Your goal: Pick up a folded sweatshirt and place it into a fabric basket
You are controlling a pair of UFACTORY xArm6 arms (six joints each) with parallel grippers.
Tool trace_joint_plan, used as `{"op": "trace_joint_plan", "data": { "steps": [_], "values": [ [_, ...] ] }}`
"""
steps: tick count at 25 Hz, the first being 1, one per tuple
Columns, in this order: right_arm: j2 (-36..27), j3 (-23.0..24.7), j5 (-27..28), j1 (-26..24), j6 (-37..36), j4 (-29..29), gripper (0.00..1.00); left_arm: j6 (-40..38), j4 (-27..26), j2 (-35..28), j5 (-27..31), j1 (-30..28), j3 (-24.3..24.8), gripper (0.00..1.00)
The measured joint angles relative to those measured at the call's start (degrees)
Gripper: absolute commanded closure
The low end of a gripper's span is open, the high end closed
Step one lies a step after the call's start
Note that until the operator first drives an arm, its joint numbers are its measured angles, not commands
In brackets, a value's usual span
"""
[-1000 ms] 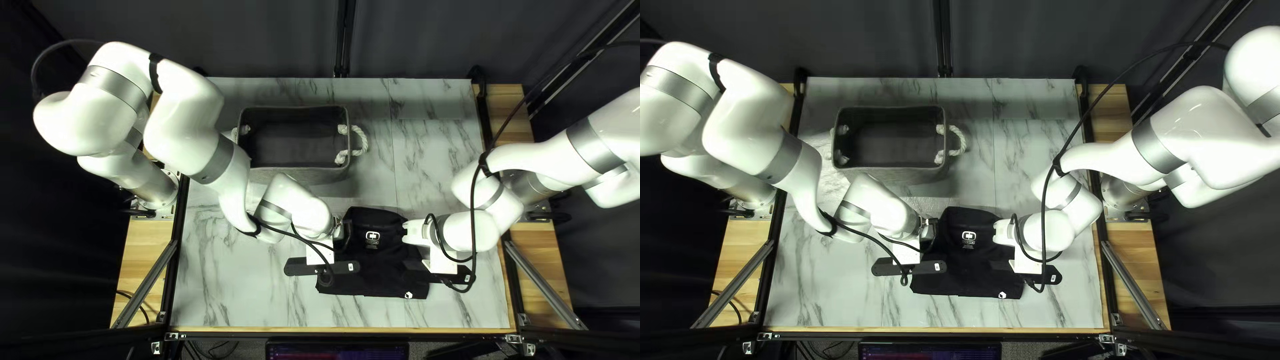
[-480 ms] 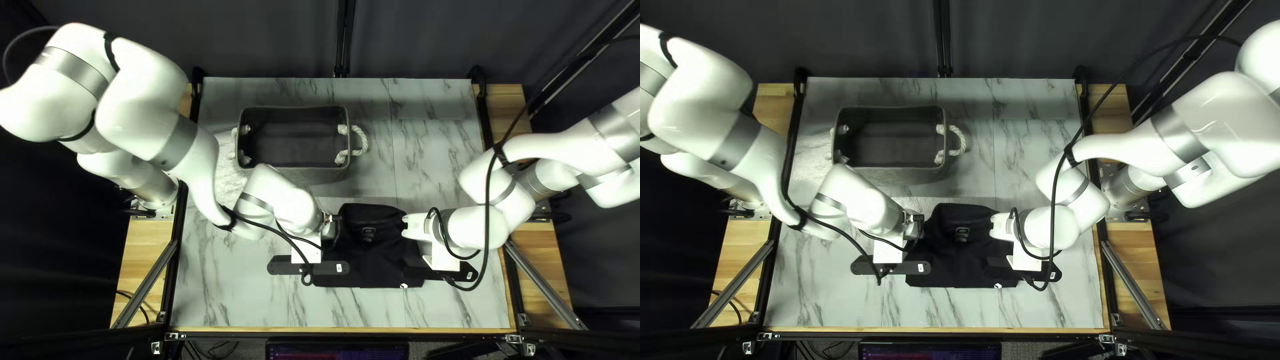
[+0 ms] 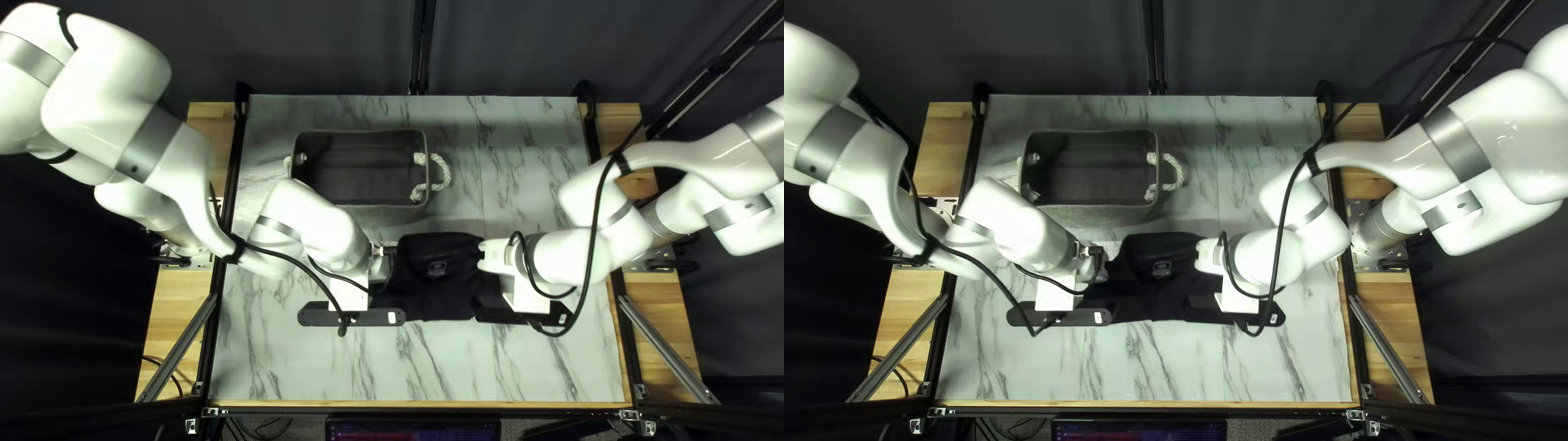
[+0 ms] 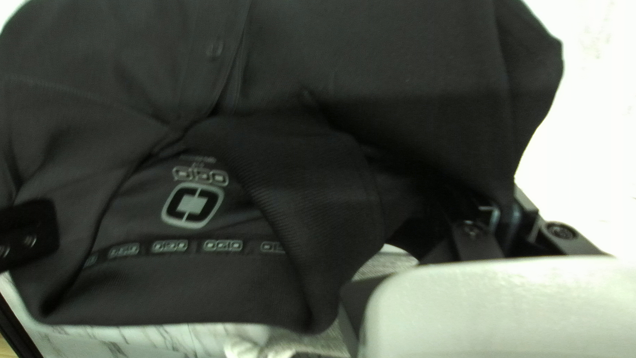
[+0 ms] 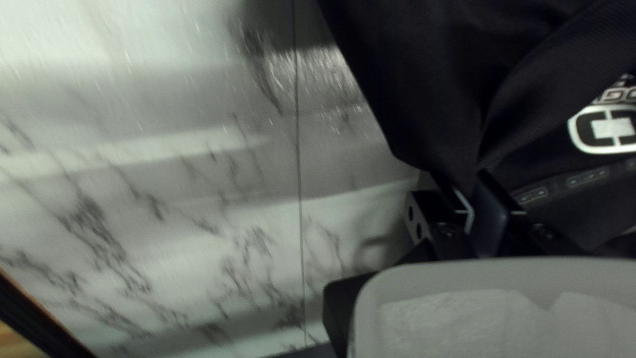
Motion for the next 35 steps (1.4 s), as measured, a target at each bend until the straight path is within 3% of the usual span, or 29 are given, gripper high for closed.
{"op": "trace_joint_plan", "data": {
  "steps": [7, 16, 28, 35],
  "values": [
    [0.50, -6.36, 5.08, -5.76, -7.23, 0.48, 1.00, 1.02, 2.14, -7.99, 4.00, 2.84, 2.83, 1.00],
    [6.24, -15.58, 5.26, -14.77, -17.02, 0.74, 1.00, 9.40, 2.72, -21.22, 9.16, 11.77, 8.82, 1.00],
    [15.71, -28.06, 1.17, -27.20, -31.64, 2.85, 1.00, 30.80, -0.94, -35.99, 11.38, 30.97, 16.92, 1.00],
    [23.02, -34.00, -2.08, -29.97, -34.99, 4.25, 1.00, 43.09, -5.24, -46.15, 12.45, 41.14, 23.47, 1.00]
  ]
}}
